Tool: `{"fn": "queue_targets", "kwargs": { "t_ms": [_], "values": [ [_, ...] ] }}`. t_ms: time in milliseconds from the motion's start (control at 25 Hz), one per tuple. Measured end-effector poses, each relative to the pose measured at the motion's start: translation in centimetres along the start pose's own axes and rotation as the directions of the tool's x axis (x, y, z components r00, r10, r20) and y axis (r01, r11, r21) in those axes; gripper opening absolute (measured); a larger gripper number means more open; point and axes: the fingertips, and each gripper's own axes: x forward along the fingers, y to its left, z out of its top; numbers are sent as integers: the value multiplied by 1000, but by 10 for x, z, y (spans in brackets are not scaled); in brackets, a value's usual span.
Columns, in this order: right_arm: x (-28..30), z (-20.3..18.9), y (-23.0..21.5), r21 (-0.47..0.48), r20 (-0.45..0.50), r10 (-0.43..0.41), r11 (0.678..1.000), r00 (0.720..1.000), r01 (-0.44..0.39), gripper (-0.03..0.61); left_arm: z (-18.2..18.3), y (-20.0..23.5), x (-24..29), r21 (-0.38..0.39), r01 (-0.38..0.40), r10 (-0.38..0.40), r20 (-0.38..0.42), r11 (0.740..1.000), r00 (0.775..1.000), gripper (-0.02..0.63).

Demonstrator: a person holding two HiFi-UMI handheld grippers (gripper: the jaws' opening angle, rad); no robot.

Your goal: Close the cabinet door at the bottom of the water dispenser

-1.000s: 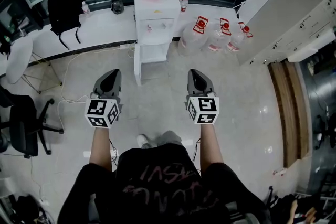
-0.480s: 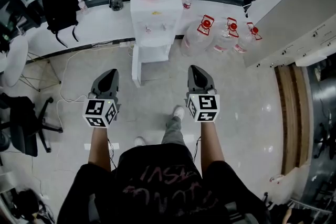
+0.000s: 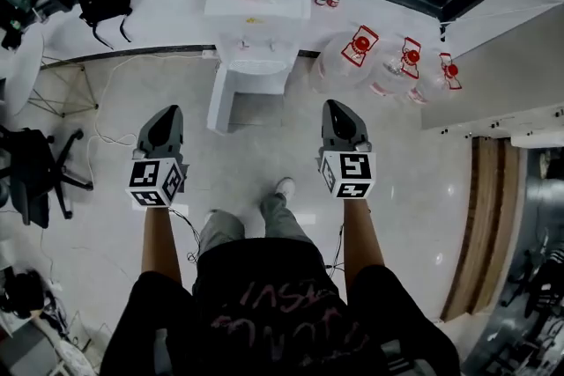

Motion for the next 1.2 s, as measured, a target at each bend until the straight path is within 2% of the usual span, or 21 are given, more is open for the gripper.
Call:
{"fn": "queue_targets", "kwargs": {
  "t_ms": [240, 480, 800, 1200],
  "values": [
    [38, -25, 1, 12, -40, 51, 999, 998, -50, 12, -24, 7, 30, -22, -14, 13, -30, 1000, 999, 14],
    [73, -63, 22, 47, -76, 57, 997, 995, -54, 12, -64, 31, 55, -36, 12, -14, -56, 999, 998, 14],
    [113, -132, 45, 101, -124, 27, 995, 992, -15, 12, -148, 67, 90, -65, 34, -40, -101, 997, 994, 14],
    [160, -262, 53, 108, -193, 37, 994, 981, -17, 12, -272, 95, 133, -44, 42, -49, -157, 998, 986, 14]
  ]
}}
